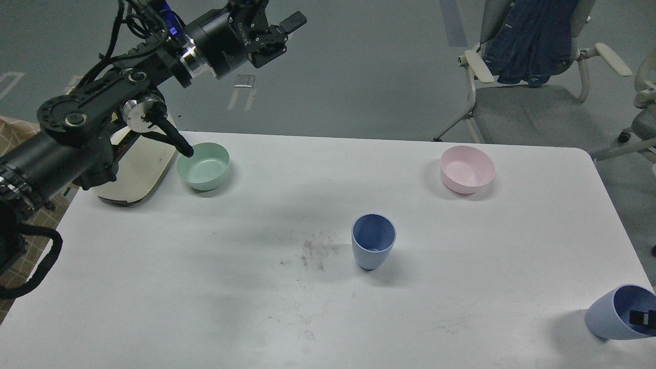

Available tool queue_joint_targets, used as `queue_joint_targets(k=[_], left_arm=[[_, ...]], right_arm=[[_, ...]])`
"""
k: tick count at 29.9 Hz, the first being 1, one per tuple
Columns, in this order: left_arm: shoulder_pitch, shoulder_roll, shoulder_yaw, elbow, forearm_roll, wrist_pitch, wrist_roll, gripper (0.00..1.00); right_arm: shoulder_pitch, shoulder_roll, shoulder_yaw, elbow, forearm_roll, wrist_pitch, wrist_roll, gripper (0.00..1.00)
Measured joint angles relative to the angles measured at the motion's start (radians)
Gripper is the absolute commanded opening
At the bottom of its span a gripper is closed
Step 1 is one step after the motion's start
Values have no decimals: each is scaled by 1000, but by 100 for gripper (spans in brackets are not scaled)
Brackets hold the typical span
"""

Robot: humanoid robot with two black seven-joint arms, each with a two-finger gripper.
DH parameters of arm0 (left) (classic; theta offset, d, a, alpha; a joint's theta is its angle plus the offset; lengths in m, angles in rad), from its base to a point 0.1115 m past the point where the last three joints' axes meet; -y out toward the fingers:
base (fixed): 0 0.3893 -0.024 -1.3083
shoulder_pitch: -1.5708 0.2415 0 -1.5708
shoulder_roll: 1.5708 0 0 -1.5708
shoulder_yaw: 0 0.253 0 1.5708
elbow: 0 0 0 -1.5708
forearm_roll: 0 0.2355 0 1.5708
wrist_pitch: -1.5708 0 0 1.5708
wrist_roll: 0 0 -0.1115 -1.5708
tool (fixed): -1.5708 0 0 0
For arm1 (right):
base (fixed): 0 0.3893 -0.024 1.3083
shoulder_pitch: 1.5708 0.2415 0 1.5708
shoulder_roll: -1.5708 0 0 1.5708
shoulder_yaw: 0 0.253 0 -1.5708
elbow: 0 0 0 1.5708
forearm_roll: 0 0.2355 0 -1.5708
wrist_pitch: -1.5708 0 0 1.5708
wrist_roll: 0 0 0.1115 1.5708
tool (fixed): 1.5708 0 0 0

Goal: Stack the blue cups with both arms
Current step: 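Grasp the second blue cup with the right gripper and lift it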

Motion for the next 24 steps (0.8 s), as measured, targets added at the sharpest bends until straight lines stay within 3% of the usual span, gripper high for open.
queue_joint_targets(k=[16, 24], left_arm=[[0, -1, 2, 0, 5, 0, 2, 97], [1, 1, 3, 0, 7, 0, 3, 97]], right_arm=[[42, -57, 111, 29, -8, -9, 0, 0], [286, -23, 240, 33, -229, 139, 0, 0]])
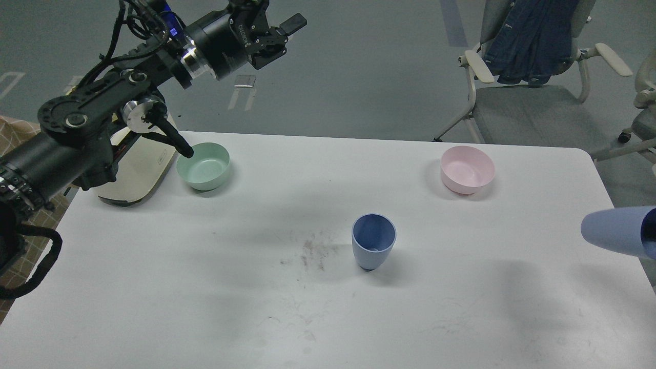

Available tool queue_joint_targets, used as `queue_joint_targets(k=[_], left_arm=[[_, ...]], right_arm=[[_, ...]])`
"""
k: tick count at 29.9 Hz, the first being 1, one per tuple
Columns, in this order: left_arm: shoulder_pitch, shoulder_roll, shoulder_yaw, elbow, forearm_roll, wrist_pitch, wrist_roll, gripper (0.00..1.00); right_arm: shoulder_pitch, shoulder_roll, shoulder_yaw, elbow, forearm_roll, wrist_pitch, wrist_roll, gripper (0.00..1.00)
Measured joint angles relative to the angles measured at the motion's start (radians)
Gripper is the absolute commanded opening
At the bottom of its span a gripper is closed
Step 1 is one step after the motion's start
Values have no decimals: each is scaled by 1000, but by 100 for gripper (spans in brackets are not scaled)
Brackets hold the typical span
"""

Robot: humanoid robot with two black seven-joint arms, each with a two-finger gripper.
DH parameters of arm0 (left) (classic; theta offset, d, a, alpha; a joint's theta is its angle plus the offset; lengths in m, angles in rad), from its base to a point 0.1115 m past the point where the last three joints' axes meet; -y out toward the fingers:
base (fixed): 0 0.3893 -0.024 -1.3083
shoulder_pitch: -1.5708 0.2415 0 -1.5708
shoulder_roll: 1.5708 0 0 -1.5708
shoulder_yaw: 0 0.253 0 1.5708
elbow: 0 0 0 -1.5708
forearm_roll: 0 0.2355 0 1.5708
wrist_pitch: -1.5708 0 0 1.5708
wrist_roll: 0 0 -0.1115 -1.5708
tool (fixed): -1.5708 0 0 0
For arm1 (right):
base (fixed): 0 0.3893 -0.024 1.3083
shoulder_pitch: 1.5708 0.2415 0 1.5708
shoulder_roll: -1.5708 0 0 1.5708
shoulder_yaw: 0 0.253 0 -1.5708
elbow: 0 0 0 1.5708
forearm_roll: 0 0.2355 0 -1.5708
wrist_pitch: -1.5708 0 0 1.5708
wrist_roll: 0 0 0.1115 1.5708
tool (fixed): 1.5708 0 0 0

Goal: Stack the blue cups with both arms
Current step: 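Grasp the second blue cup with the right gripper and lift it, then carry the held cup over the centered blue cup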

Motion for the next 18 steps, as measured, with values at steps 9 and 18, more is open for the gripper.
queue_joint_targets(k=[9, 18], left_arm=[[0, 1, 1, 0, 0, 0, 0, 97], [0, 2, 1, 0, 0, 0, 3, 97]], right_arm=[[331, 307, -4, -51, -81, 117, 1, 0], [618, 666, -273, -54, -66, 119, 1, 0]])
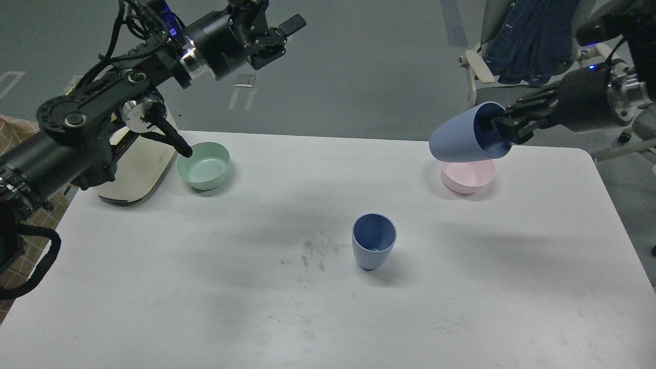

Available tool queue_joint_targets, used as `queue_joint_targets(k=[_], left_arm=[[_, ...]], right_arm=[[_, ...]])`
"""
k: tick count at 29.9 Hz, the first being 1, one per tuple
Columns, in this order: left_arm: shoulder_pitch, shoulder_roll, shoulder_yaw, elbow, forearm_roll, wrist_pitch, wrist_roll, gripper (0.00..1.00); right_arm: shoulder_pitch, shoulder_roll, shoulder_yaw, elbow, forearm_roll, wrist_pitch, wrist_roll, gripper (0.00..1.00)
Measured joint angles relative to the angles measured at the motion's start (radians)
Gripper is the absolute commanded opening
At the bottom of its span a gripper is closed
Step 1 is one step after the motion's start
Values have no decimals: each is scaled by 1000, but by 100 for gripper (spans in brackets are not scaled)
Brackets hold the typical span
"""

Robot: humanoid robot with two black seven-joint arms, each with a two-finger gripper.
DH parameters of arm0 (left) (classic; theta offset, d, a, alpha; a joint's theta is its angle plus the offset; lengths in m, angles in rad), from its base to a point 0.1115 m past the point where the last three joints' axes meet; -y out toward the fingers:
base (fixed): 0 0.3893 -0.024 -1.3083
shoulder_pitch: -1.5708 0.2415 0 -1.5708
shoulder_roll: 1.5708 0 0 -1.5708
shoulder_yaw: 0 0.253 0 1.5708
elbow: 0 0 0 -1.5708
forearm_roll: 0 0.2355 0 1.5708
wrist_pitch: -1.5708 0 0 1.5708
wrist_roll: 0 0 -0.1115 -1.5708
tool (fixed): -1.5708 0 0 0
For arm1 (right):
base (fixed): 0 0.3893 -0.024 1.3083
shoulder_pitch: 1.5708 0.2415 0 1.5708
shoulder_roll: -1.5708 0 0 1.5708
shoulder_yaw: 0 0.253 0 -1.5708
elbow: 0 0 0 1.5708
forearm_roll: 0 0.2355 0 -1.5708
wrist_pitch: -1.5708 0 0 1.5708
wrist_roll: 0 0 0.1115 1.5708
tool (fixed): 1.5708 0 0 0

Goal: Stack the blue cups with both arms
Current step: 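Carry the held cup over the centered blue cup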

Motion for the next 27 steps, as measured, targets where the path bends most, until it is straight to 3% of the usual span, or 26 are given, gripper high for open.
queue_joint_targets(k=[9, 27], left_arm=[[0, -1, -2, 0, -1, 0, 0, 97], [6, 4, 0, 0, -3, 0, 0, 97]], right_arm=[[64, 220, -80, 5, 5, 0, 0, 0], [16, 358, -141, -7, 60, 0, 0, 0]])
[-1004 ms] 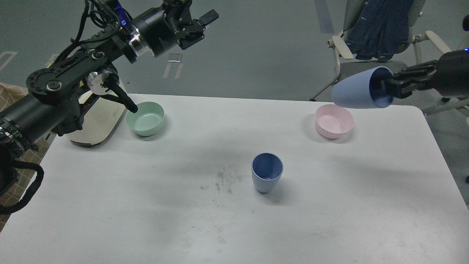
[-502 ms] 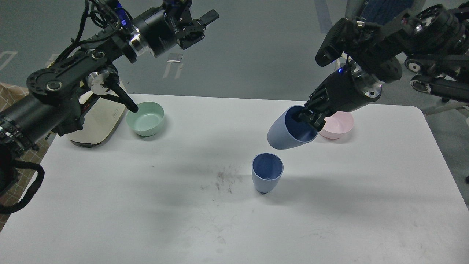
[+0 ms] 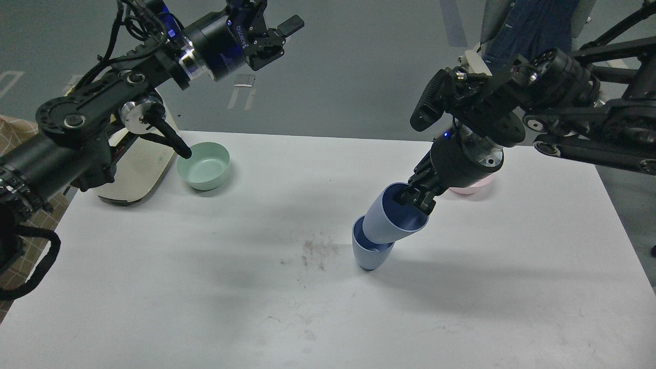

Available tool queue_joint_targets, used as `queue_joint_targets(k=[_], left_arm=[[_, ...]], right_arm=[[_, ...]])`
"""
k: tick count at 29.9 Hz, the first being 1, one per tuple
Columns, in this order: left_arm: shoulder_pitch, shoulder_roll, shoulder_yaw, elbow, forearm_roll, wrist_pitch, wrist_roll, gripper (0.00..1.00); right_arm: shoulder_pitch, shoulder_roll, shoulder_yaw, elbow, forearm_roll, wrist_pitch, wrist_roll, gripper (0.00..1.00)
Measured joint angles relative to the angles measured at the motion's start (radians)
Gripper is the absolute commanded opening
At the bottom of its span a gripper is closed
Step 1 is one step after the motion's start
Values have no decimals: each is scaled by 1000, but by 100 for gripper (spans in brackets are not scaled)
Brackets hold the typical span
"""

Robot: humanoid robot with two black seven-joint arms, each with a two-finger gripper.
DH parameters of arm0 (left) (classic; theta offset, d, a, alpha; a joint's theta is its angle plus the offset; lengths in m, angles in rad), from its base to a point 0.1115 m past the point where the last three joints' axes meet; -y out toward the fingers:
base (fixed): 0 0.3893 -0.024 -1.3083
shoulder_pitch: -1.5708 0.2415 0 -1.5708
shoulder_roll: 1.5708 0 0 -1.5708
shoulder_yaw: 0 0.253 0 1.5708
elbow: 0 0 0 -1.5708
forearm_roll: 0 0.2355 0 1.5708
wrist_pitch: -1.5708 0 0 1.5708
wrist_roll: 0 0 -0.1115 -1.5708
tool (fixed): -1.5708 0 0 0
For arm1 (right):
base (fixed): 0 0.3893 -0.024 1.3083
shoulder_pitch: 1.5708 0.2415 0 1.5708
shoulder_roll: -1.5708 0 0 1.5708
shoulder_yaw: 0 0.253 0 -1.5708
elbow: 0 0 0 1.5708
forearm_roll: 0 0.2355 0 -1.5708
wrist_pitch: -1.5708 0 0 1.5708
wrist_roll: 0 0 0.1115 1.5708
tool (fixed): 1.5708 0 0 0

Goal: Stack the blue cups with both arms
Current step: 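Carry the held cup over the centered blue cup, then lower the held cup into the centered blue cup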

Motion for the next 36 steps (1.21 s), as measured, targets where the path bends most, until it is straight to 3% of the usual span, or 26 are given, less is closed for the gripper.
queue_joint_targets(k=[27, 33, 36], left_arm=[[8, -1, -2, 0, -1, 0, -2, 97], [8, 1, -2, 0, -1, 0, -2, 97], [8, 1, -3, 0, -2, 0, -2, 97]], right_arm=[[-57, 47, 0, -64, 4, 0, 0, 1], [-63, 53, 0, -66, 15, 0, 0, 28], [-64, 54, 0, -66, 24, 0, 0, 33]])
